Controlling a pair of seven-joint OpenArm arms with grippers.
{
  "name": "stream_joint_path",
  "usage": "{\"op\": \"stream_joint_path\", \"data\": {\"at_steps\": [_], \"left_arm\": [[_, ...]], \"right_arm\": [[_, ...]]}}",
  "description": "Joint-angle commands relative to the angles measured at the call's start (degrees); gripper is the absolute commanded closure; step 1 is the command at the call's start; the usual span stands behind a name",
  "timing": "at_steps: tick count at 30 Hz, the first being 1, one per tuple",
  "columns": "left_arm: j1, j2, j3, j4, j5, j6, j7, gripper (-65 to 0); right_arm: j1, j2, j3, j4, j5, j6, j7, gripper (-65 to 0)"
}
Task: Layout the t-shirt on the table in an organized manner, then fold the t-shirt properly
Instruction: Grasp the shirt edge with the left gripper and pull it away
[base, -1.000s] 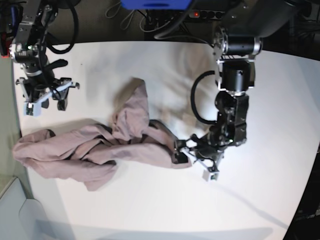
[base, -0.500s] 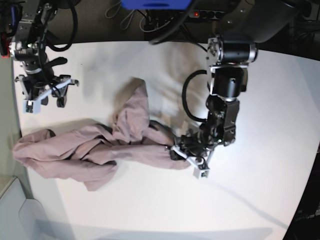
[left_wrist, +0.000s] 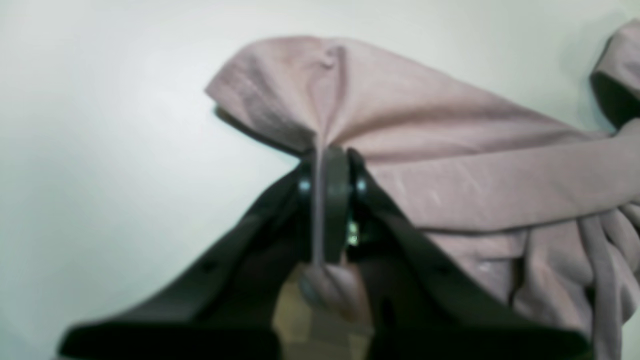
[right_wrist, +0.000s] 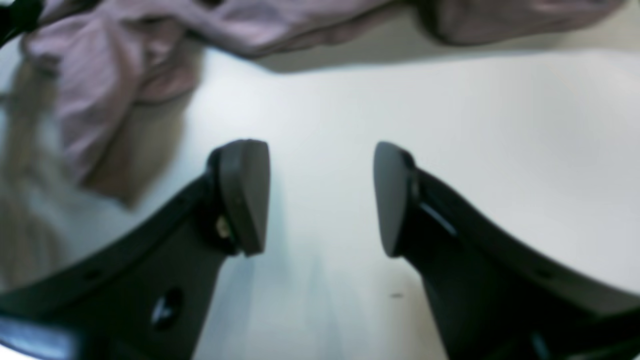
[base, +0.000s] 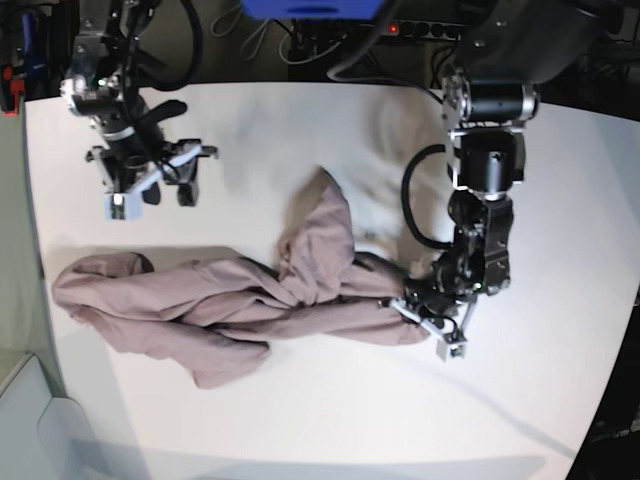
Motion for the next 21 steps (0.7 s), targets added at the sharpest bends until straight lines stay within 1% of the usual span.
{"op": "stream_joint_path", "data": {"at_steps": [1, 2, 6, 10, 16, 21], "left_arm": [[-2.3, -0.4, -0.1, 3.5, -0.7, -0.1, -0.7, -0.2], [-2.3, -0.7, -0.1, 5.8, -0.7, -0.1, 0.4, -0.2], [-2.4, -3.6, -0.1, 16.7, -0.7, -0.1, 3.7, -0.2], [-3.2, -6.4, 0.1, 23.0, -0.7, -0.1, 4.9, -0.2], [-5.6, -9.9, -0.1, 23.9, -0.7, -0.1, 4.8, -0.2], [-7.3, -10.5, -0.1, 23.8, -0.7, 0.0, 4.4, -0.3]], "right_arm": [[0.2, -0.1, -1.4, 1.2, 0.6, -0.1, 1.4, -33.5], [0.1, -0.3, -3.0, 1.2, 0.6, -0.1, 1.4, -33.5], [0.1, -0.3, -8.1, 1.2, 0.6, -0.1, 1.5, -33.5], [0.1, -0.4, -9.2, 1.0, 0.6, -0.1, 1.5, -33.7], [0.5, -0.4, -9.3, 0.9, 0.5, -0.1, 1.5, -33.7], [0.6, -0.4, -9.3, 0.9, 0.4, -0.2, 1.5, -33.6]]}}
